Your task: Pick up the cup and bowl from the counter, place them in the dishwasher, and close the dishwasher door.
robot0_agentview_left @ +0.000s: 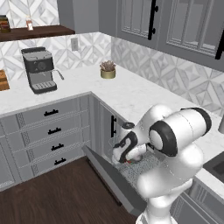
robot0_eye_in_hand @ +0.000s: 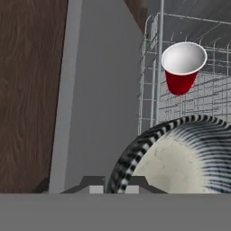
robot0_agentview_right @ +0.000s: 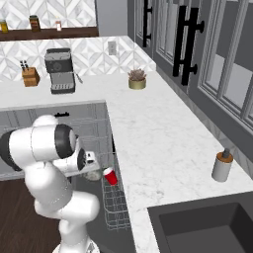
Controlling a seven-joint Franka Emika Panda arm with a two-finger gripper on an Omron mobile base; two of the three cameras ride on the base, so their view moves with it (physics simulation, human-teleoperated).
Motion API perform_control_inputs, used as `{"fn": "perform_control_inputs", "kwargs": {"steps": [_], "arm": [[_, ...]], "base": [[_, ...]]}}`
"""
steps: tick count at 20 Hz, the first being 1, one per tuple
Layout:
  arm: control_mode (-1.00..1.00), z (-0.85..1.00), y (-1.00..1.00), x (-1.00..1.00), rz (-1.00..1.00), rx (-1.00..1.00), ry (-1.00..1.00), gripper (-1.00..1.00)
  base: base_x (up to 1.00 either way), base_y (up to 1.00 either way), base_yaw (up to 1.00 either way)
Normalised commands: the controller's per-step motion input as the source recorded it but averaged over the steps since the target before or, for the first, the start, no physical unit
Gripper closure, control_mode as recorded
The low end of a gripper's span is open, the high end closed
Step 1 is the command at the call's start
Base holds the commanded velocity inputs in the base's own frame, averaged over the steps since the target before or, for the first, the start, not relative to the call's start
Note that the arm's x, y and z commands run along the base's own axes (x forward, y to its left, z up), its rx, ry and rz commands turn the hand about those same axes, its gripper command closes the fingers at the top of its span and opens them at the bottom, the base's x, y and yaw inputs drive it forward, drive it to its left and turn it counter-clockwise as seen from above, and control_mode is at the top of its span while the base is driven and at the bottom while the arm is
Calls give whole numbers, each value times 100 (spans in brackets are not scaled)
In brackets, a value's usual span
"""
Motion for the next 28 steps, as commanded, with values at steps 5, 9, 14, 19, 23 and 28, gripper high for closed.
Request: {"fn": "perform_control_inputs", "kwargs": {"steps": [5,9,14,19,23,28], "arm": [[-100,-38,20,92,-3,-11,14,100],[-100,-30,2,79,-7,-16,7,100],[-100,-47,-13,69,-6,-11,9,100],[-100,-43,-47,51,0,-3,2,100],[-100,-59,-42,36,0,0,1,100],[-100,-68,-24,18,0,0,0,100]], "base": [[0,0,0],[0,0,0],[0,0,0],[0,0,0],[0,0,0],[0,0,0]]}}
